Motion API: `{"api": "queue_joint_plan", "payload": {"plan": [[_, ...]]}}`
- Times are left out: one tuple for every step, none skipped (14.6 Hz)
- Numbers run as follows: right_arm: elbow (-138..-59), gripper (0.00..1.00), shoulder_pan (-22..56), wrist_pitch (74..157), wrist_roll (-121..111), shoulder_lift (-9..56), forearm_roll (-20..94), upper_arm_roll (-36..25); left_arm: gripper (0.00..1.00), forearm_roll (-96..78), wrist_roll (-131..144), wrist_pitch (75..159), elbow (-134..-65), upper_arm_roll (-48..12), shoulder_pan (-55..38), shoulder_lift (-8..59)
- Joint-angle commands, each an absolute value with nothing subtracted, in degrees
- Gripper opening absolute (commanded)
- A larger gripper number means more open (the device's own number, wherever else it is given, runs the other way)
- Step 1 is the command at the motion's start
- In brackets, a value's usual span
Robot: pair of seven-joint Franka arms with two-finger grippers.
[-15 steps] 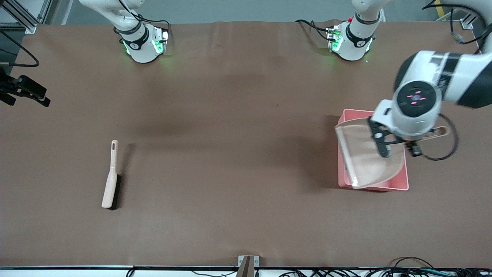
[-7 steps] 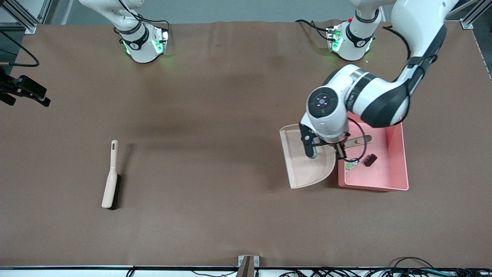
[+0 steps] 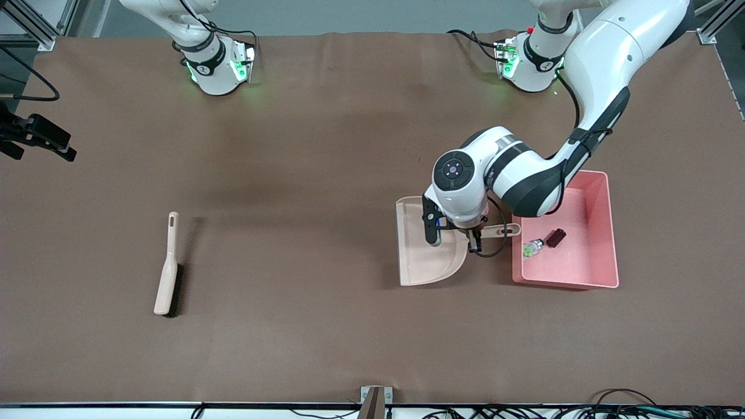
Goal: Clean e-waste and dump in bin
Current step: 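Carry the empty dustpan back toward the table middle with the left gripper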
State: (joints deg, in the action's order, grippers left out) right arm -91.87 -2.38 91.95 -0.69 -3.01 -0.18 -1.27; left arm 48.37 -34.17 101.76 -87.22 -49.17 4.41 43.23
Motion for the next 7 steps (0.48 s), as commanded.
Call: {"api": "queue_joint_plan", "payload": {"plan": [[-91.49, 1.0, -2.2, 91.93, -0.26, -2.99, 0.7, -1.41, 0.01, 48.96, -37.7, 101.69, -86.13, -49.13, 3.08, 43.95], [-91.58, 1.0, -2.2, 91.93, -0.26, -2.99, 0.79, -1.41, 0.01, 49.04, -37.71, 101.6, -86.39, -49.13, 1.6, 44.03], [-91.58, 1.0, -2.2, 91.93, -0.26, -2.99, 0.79, -1.41, 0.01, 49.13, -37.53, 101.6, -86.57, -49.13, 0.97, 44.29], [-91.58, 1.0, -2.2, 91.93, -0.26, -2.99, 0.79, -1.41, 0.01, 49.39, -37.27, 101.6, -86.57, -48.87, -0.08, 45.52], [-91.58, 1.0, -2.2, 91.93, -0.26, -2.99, 0.79, -1.41, 0.01, 49.48, -37.09, 101.6, -86.49, -47.04, -1.48, 46.14], [-91.58, 1.0, -2.2, 91.93, -0.26, -2.99, 0.79, -1.41, 0.01, 49.4, -36.83, 101.6, -86.4, -45.19, -3.58, 46.23], [-91.5, 1.0, -2.2, 91.93, -0.26, -2.99, 0.79, -1.41, 0.01, 49.39, -36.13, 101.6, -86.31, -43.61, -5.43, 46.23]]}}
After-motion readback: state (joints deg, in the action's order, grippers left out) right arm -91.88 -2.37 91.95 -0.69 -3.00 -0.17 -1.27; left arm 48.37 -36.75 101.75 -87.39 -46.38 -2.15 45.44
